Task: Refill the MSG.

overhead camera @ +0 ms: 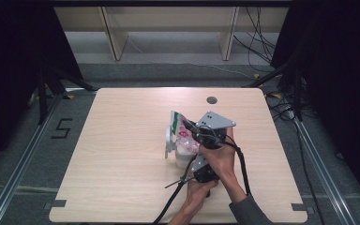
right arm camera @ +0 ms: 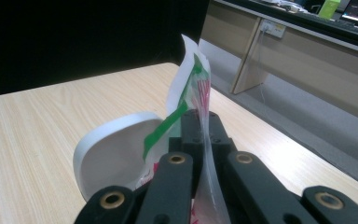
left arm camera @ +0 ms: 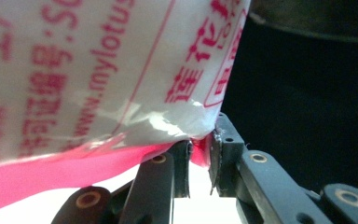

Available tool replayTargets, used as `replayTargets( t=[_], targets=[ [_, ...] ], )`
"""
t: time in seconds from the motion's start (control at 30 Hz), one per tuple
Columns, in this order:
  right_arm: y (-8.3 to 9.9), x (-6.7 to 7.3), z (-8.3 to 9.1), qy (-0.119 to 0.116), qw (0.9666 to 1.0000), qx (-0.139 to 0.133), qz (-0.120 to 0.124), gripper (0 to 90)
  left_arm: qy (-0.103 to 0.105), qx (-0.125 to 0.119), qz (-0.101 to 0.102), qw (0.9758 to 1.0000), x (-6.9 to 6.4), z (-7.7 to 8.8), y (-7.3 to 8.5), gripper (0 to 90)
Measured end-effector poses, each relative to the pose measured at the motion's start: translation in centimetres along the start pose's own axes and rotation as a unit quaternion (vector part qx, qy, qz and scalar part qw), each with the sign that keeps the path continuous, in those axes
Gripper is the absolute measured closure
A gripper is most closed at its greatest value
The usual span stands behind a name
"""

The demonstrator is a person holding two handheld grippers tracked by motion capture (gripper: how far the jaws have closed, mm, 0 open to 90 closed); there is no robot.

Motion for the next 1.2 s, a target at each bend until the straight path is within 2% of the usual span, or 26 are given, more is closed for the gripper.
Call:
replayTargets(
  t=[0.07, 0.2, 0.23, 0.3, 0.37, 0.47, 0.57, 0.6, 0.63, 0.67, 0.7, 0.73, 0.77, 0.8, 0.9, 0.93, 1.0, 1.03, 1.07, 1.1, 1.17, 1.2],
  targets=[
    [0.16, 0.24, -0.02, -0.008, 0.9999, 0.009, -0.008, 90.0, 0.003, -0.002, 0.002, 1.0000, -0.01, -0.04, -0.06, 79.4],
    [0.16, 0.15, -0.02, -0.009, 0.9999, 0.008, -0.012, 90.0, 0.002, 0.000, 0.001, 1.0000, 0.01, -0.02, -0.01, 79.4],
    [0.09, 0.14, -0.01, -0.013, 0.9999, 0.005, -0.010, 90.0, -0.001, 0.000, 0.001, 1.0000, 0.02, 0.02, -0.02, 79.4],
    [-0.06, 0.12, 0.05, -0.002, 1.0000, -0.001, -0.004, 90.0, 0.000, -0.001, 0.002, 1.0000, -0.02, 0.05, -0.09, 79.4],
    [0.07, 0.16, -0.06, -0.003, 1.0000, 0.003, -0.001, 90.0, 0.000, -0.001, 0.004, 1.0000, -0.02, 0.02, -0.10, 79.4],
    [0.14, 0.30, -0.04, -0.011, 0.9998, 0.008, -0.011, 90.0, 0.001, 0.000, 0.003, 1.0000, 0.04, 0.03, -0.11, 79.4],
    [-0.20, 0.20, 0.05, -0.003, 1.0000, -0.004, 0.004, 90.0, 0.010, -0.013, 0.008, 0.9998, -0.11, -0.07, -0.29, 79.4],
    [-0.06, 0.38, 0.06, -0.007, 1.0000, 0.006, -0.001, 90.0, 0.012, -0.011, 0.009, 0.9998, -0.15, -0.08, -0.23, 79.4],
    [0.00, 0.25, -0.14, -0.001, 1.0000, 0.002, 0.009, 90.0, 0.004, 0.001, 0.003, 1.0000, -0.03, 0.02, -0.09, 79.4],
    [0.15, 0.30, -0.23, -0.001, 1.0000, 0.006, 0.002, 90.0, 0.006, 0.003, 0.001, 1.0000, 0.04, 0.02, -0.05, 79.4],
    [0.28, 0.44, -0.25, -0.009, 0.9999, 0.012, -0.006, 90.0, 0.005, 0.004, 0.005, 1.0000, 0.02, 0.04, -0.06, 79.4],
    [0.22, 0.33, -0.20, -0.008, 0.9999, 0.010, -0.003, 90.0, 0.002, 0.000, 0.008, 1.0000, 0.02, 0.04, -0.13, 79.4],
    [0.12, 0.37, -0.14, -0.014, 0.9998, 0.005, -0.012, 90.0, 0.000, -0.001, 0.007, 1.0000, 0.03, 0.06, -0.16, 79.4],
    [-0.03, 0.22, -0.03, -0.007, 1.0000, 0.000, -0.005, 90.0, 0.004, -0.003, 0.005, 1.0000, 0.02, 0.06, -0.16, 79.4],
    [-0.05, 0.13, -0.05, -0.005, 1.0000, -0.002, 0.001, 90.0, 0.002, 0.000, 0.006, 1.0000, -0.03, 0.03, -0.10, 79.4],
    [0.23, 0.13, -0.24, -0.002, 1.0000, 0.006, 0.001, 90.0, -0.002, 0.003, 0.007, 1.0000, 0.04, 0.03, -0.02, 79.4],
    [0.23, 0.14, -0.25, -0.005, 1.0000, 0.007, 0.001, 90.0, 0.006, -0.010, 0.013, 0.9998, -0.01, -0.09, -0.14, 79.4],
    [0.15, 0.24, -0.17, -0.004, 1.0000, 0.004, -0.006, 90.0, 0.000, -0.002, 0.010, 1.0000, 0.00, 0.02, -0.15, 79.4],
    [0.06, 0.30, -0.05, -0.007, 0.9999, 0.005, -0.005, 90.0, 0.002, 0.000, 0.004, 1.0000, 0.04, 0.08, -0.15, 79.4],
    [-0.07, 0.15, -0.08, 0.000, 1.0000, -0.003, 0.003, 90.0, 0.003, 0.000, 0.004, 1.0000, 0.02, 0.08, -0.15, 79.4],
    [0.10, 0.29, -0.17, -0.009, 0.9999, 0.005, -0.001, 90.0, 0.004, 0.001, 0.007, 1.0000, 0.01, 0.03, -0.10, 79.4],
    [0.18, 0.25, -0.26, -0.003, 1.0000, 0.005, 0.000, 90.0, 0.004, 0.001, 0.007, 1.0000, 0.01, 0.03, -0.10, 79.4]
  ],
)
Point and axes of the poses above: each handheld gripper's, and its own axes: z roughly backward along the jaws, y roughly out of its underside, x roughly to its left, the point moved 6 cm from there along -z, roughly forward along the jaws, and after that the axes turned 4 degrees about -x, right-handed, at the moved point
